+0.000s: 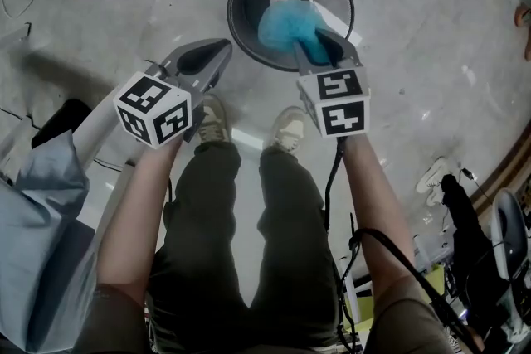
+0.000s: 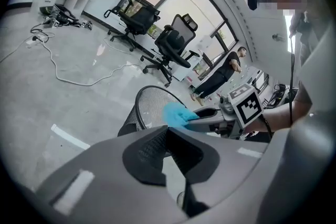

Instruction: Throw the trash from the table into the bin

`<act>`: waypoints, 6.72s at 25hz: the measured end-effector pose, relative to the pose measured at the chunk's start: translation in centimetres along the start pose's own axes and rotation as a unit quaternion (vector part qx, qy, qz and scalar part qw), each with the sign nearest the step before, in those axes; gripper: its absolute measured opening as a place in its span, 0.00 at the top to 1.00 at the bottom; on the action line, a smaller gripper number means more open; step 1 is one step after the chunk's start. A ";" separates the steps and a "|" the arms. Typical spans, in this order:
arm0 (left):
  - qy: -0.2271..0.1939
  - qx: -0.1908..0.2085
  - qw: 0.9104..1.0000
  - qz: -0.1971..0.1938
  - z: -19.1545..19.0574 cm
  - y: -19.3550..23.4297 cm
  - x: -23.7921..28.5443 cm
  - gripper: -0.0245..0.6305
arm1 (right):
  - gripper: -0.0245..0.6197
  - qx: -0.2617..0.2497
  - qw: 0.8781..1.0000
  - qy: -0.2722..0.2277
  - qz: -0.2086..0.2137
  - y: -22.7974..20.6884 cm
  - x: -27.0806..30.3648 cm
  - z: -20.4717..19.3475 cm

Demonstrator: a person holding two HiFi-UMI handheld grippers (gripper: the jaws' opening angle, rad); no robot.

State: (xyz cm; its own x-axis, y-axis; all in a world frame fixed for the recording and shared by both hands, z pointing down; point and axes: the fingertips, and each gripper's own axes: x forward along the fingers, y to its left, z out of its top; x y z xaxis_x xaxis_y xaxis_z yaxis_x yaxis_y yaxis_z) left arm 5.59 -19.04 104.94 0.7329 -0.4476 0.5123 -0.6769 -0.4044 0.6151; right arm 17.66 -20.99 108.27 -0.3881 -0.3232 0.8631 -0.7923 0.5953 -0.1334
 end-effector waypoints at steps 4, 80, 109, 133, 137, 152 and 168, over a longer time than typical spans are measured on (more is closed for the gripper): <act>0.009 -0.002 1.000 -0.003 -0.8 -0.2 -0.1 0.96 | 0.64 -0.002 1.000 -0.003 -0.006 -0.1 0.1 -0.1; -0.282 0.256 0.921 -0.084 53.4 -56.9 -42.9 0.96 | 0.96 -0.138 0.888 -0.436 -0.059 11.3 -80.6 42.6; -0.338 0.315 0.884 -0.072 51.7 -66.7 -50.5 0.96 | 0.96 -0.133 0.864 -0.479 -0.079 14.0 -90.3 38.5; -0.303 0.275 0.910 -0.069 47.1 -69.0 -46.6 0.96 | 0.96 -0.104 0.891 -0.436 -0.078 10.6 -90.7 32.8; -0.300 0.268 0.913 -0.059 46.2 -69.1 -45.9 0.96 | 0.96 -0.109 0.892 -0.434 -0.061 9.9 -90.2 31.6; -0.326 0.243 0.912 0.058 44.2 -67.2 -49.3 0.96 | 0.96 -0.147 0.885 -0.441 0.035 11.9 -87.4 32.3; -0.371 0.193 0.854 0.309 36.2 -61.3 -66.5 0.96 | 0.96 -0.316 0.782 -0.468 0.264 33.9 -84.6 40.0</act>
State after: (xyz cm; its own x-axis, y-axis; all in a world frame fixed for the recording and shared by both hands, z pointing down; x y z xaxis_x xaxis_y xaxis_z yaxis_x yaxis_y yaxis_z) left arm -4.13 6.59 11.46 0.0786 -0.9952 0.0584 -0.9960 -0.0758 0.0482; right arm 4.83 -2.88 11.26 -0.9914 -0.1309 -0.0050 -0.1298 0.9765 0.1718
